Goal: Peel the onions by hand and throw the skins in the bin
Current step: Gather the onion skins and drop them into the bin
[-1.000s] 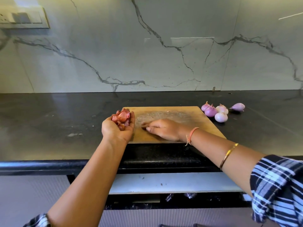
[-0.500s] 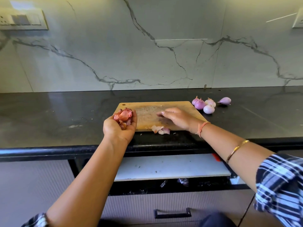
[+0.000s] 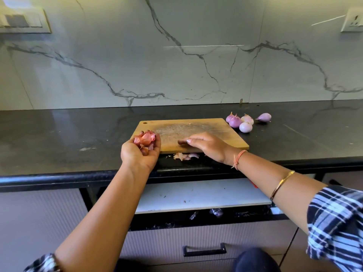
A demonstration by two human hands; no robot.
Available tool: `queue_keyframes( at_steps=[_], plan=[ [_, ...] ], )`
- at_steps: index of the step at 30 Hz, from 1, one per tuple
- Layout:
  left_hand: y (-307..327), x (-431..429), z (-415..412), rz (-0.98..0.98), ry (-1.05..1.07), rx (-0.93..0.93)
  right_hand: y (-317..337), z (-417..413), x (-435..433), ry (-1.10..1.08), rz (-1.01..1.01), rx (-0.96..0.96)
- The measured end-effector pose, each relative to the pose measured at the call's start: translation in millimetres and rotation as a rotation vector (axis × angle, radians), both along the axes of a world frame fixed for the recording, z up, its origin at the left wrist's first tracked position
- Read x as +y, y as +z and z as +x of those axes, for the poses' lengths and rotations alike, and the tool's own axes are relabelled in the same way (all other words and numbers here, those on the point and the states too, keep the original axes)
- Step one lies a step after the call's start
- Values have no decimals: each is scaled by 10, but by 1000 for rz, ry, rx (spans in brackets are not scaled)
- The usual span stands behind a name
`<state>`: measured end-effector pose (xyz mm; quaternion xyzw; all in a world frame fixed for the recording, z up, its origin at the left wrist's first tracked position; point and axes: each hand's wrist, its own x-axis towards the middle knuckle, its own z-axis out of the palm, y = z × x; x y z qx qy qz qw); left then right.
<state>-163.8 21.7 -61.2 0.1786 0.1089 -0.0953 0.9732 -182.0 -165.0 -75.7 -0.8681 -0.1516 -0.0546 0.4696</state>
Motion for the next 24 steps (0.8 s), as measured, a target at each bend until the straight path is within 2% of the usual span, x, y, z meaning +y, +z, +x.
queue_keyframes(
  at_steps=[3,6,12,21,24],
  plan=[
    [10,-31,63,32,2,1,11,66,-8,-21,-112,23],
    [13,-59,130,53,3,0,8,149,-25,-68,-201,-31],
    [15,-62,262,77,26,2,5,265,-14,-72,-203,-35],
    [-9,-9,108,-1,112,-32,-40,-70,41,190,-4,5],
    [-8,17,14,-25,139,-31,-15,-101,37,174,42,-11]
  ],
)
